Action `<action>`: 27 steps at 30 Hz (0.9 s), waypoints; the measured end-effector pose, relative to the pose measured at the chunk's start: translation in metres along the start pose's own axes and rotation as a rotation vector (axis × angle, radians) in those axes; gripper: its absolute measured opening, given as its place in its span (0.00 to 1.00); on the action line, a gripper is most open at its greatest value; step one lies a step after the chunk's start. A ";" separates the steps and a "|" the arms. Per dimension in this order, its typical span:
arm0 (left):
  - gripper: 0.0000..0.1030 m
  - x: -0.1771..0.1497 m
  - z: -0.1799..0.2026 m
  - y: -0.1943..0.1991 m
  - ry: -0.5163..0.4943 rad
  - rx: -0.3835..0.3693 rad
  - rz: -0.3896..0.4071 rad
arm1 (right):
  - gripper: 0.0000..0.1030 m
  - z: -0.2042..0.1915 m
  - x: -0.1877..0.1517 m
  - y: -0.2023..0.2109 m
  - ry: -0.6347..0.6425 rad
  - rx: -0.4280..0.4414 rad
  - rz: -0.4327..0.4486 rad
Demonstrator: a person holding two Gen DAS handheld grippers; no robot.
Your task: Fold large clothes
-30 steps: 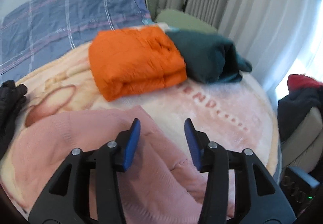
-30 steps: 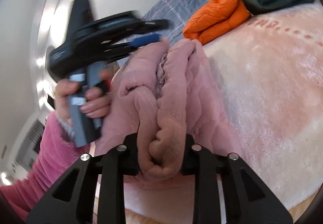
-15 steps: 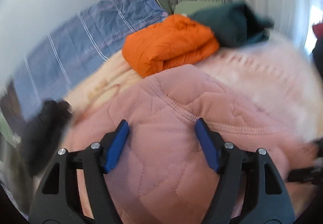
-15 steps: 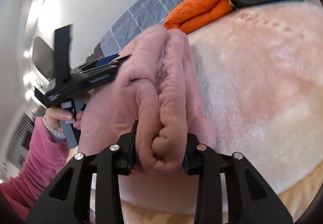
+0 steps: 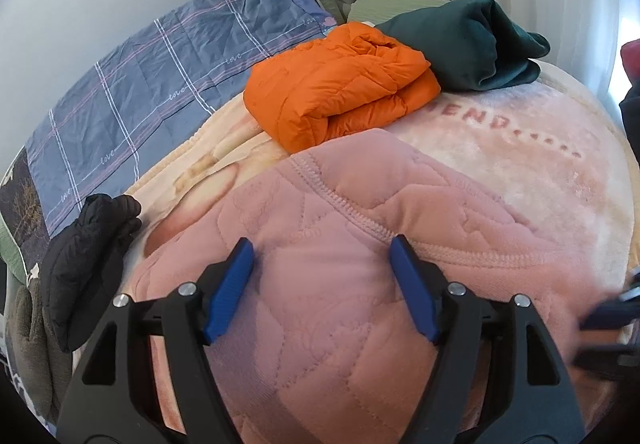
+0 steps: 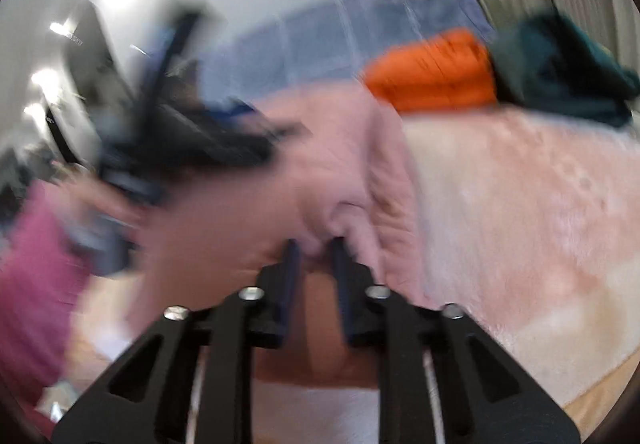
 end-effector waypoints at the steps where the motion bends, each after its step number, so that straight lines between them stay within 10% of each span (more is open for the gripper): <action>1: 0.72 0.001 0.001 -0.003 0.001 0.008 -0.003 | 0.10 0.004 -0.003 -0.008 0.008 -0.006 0.010; 8: 0.83 0.008 -0.004 -0.014 0.040 0.020 -0.019 | 0.10 0.010 -0.003 -0.009 -0.013 -0.007 0.000; 17: 0.96 -0.050 0.031 0.111 -0.008 0.096 0.168 | 0.10 0.008 0.000 -0.007 -0.031 0.031 0.003; 27: 0.97 -0.152 0.123 0.124 -0.228 0.185 0.011 | 0.10 0.004 -0.004 -0.004 -0.026 0.020 0.008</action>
Point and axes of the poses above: each gripper's, at about its wrist camera, not at the fingertips, and y roughly against the way its jaws point, z to its right, x to its top, the point moved 6 cm from there along -y, roughly the way its jaws point, and after that the axes turned 6 degrees about -y, right-handed, at the moved point
